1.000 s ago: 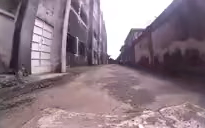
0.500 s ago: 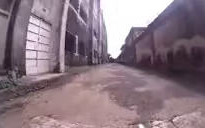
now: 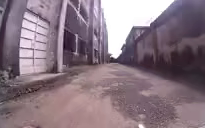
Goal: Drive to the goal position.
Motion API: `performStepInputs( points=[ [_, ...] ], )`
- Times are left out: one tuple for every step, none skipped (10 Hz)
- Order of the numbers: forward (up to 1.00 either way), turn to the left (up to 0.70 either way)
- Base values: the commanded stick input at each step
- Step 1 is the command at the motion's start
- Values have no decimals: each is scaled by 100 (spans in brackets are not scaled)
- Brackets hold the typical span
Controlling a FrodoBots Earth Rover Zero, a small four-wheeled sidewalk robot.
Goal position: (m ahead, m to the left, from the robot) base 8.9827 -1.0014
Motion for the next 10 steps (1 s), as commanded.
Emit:
performStepInputs(
  points=[
    [50,-50],
    [50,-50],
    [50,-43],
    [50,-30],
    [50,0],
    [50,0],
    [50,0],
    [50,0],
    [50,-15],
    [50,-41]
  ],
)
